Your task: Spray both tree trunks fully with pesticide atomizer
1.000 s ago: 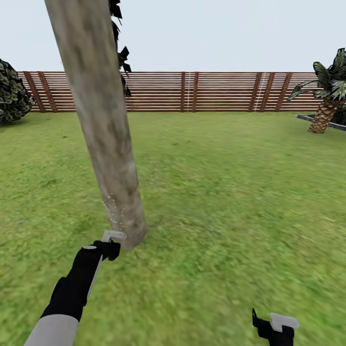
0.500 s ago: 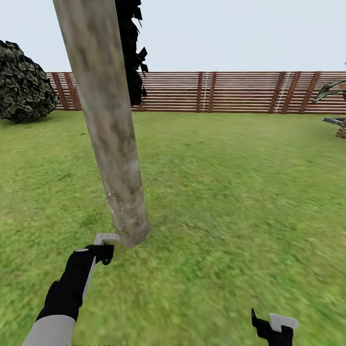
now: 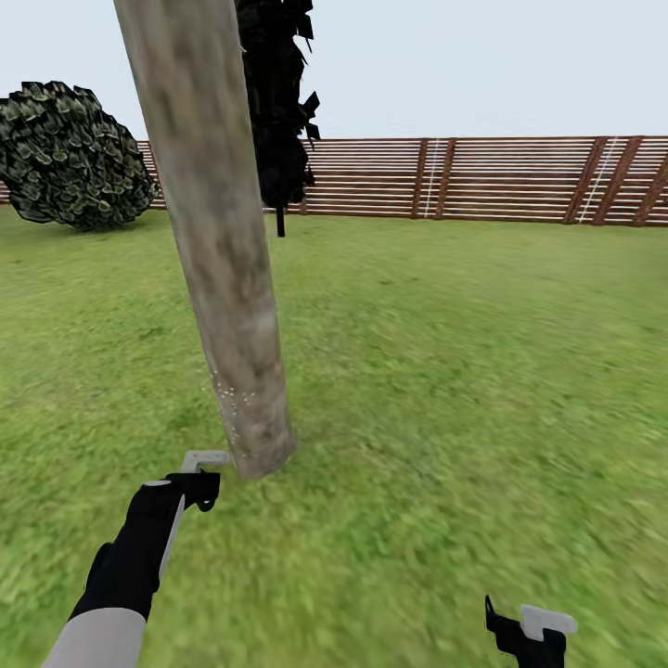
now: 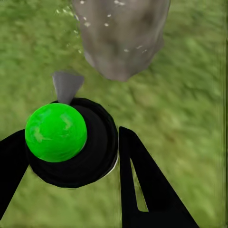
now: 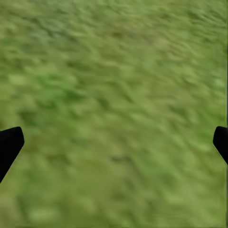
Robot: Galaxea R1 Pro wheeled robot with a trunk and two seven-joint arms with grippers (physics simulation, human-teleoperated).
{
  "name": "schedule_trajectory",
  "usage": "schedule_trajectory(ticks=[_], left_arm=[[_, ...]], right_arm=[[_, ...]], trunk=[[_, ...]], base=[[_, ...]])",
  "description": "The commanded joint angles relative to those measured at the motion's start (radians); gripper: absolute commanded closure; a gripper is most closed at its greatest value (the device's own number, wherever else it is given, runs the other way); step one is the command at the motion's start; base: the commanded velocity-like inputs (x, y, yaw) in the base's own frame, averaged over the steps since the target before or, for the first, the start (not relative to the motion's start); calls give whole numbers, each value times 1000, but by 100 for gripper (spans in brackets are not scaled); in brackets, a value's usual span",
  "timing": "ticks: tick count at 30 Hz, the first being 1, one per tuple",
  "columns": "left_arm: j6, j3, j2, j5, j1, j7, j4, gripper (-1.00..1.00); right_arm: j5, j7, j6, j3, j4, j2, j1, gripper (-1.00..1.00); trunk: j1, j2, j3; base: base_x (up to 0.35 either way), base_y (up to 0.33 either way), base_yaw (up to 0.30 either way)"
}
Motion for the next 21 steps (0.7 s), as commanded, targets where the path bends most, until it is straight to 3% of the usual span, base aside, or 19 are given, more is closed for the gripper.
schedule_trajectory(ticks=[1, 9, 21], left_arm=[[4, 3, -1, -11, -1, -9, -2, 100], [4, 3, -2, -11, -1, -9, -2, 100], [4, 2, -3, -11, -1, -9, -4, 100]], right_arm=[[1, -1, -3, -1, 1, 0, -1, -100], [2, -1, -3, 0, 1, 0, -1, -100], [3, -1, -3, 0, 1, 0, -1, -100]], trunk=[[0, 0, -1], [0, 0, -1], [0, 0, -1]], base=[[172, -246, 13], [222, -208, 26], [64, -254, 262]])
